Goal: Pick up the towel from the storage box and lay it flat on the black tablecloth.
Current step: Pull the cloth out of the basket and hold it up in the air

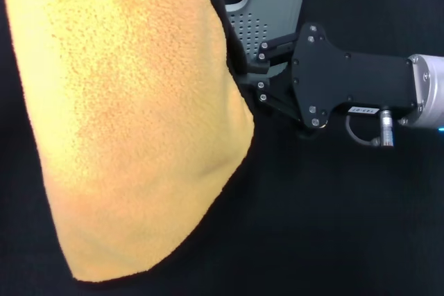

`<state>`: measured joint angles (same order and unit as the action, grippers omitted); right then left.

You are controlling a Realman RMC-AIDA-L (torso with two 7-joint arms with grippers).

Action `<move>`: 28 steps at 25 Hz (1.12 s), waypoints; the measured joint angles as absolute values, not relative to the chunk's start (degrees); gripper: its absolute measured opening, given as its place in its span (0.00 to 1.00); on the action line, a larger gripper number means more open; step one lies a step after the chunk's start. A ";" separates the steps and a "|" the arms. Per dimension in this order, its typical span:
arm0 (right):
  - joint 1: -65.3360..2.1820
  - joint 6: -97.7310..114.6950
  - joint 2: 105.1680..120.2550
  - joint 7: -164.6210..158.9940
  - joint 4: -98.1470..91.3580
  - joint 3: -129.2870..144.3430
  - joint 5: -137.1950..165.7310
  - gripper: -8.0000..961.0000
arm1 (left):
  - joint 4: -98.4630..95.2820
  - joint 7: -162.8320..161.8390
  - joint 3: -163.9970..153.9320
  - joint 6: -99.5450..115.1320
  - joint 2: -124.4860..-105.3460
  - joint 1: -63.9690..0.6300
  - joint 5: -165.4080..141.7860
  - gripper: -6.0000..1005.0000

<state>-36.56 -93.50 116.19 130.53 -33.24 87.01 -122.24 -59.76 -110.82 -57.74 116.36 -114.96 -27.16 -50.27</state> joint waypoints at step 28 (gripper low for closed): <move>-36.43 -94.53 116.18 131.01 -34.24 88.90 -124.63 0.01 | -55.81 -110.64 -57.42 116.37 -115.06 -26.43 -50.77 0.04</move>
<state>-36.43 -94.53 116.18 131.01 -34.24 88.90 -124.63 -55.81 -110.64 -57.42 116.37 -115.06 -26.43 -50.77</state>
